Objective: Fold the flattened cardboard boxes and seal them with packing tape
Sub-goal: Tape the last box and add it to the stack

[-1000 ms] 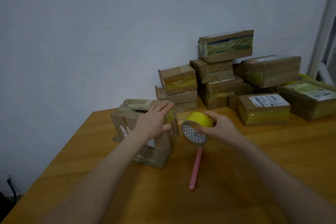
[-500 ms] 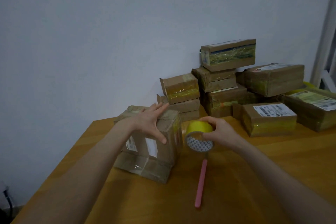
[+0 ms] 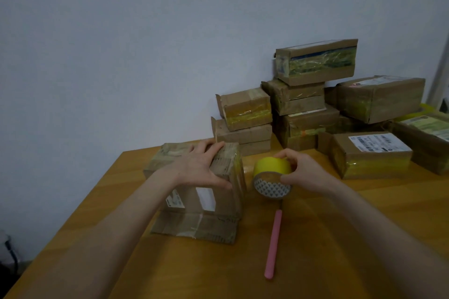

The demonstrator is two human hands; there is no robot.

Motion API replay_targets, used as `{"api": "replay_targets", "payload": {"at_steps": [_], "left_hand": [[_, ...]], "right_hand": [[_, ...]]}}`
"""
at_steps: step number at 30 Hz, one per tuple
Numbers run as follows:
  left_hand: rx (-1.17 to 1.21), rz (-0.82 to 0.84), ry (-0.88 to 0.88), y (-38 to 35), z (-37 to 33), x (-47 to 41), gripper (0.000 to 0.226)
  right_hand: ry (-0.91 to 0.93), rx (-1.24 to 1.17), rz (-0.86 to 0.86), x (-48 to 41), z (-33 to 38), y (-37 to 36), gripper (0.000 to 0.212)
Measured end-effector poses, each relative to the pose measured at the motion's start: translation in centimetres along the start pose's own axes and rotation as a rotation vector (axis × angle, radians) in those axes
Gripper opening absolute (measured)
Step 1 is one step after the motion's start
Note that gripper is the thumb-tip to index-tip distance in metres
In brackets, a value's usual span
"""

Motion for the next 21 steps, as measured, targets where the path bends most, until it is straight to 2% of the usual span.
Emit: {"api": "replay_targets", "payload": {"at_steps": [4,8,9,11,12,13,14,15,18,20,21], "left_hand": [[0.004,0.036,0.023,-0.1,0.1,0.0,0.125],[-0.075,0.056,0.045,0.8,-1.2,1.5,0.116],[-0.103,0.005,0.045,1.5,-2.2,2.4,0.113],[-0.157,-0.252,-0.001,3.3,-5.7,5.2,0.093],[-0.171,-0.41,-0.049,3.5,-8.1,6.7,0.072],[-0.15,-0.499,-0.102,3.0,-10.4,8.1,0.048],[-0.111,-0.495,-0.133,1.6,-12.4,8.6,0.032],[-0.064,-0.421,-0.136,-0.4,-14.0,8.5,0.028],[-0.049,-0.049,0.004,-7.9,-15.7,6.1,0.046],[-0.016,0.061,0.095,-10.6,-15.1,5.3,0.054],[0.04,0.065,0.115,-11.0,-14.7,5.1,0.047]], "right_hand": [[0.012,0.012,-0.051,1.4,0.0,0.5,0.044],[0.006,0.038,-0.104,2.2,0.2,-0.2,0.053],[0.007,0.051,-0.123,2.4,0.3,-0.1,0.056],[-0.001,0.06,-0.164,2.9,0.5,0.4,0.058],[-0.002,0.06,-0.177,3.0,0.5,0.6,0.058],[0.001,0.066,-0.184,3.0,0.7,0.9,0.059],[0.001,0.079,-0.188,3.0,0.8,1.0,0.059],[-0.001,0.096,-0.191,3.1,1.1,1.1,0.059],[0.011,0.101,-0.209,3.4,1.5,1.2,0.06],[0.017,0.095,-0.225,3.7,1.7,1.3,0.06],[0.02,0.093,-0.231,3.9,1.7,1.3,0.06]]}}
Point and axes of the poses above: each hand's wrist, its own x-axis away from the middle knuckle, its own y-axis out of the back of the hand, z = x × y, the point moved 9 cm from there along -x, towards the middle knuckle, and after that the axes turned 15 degrees about z, right-handed, at the moved point
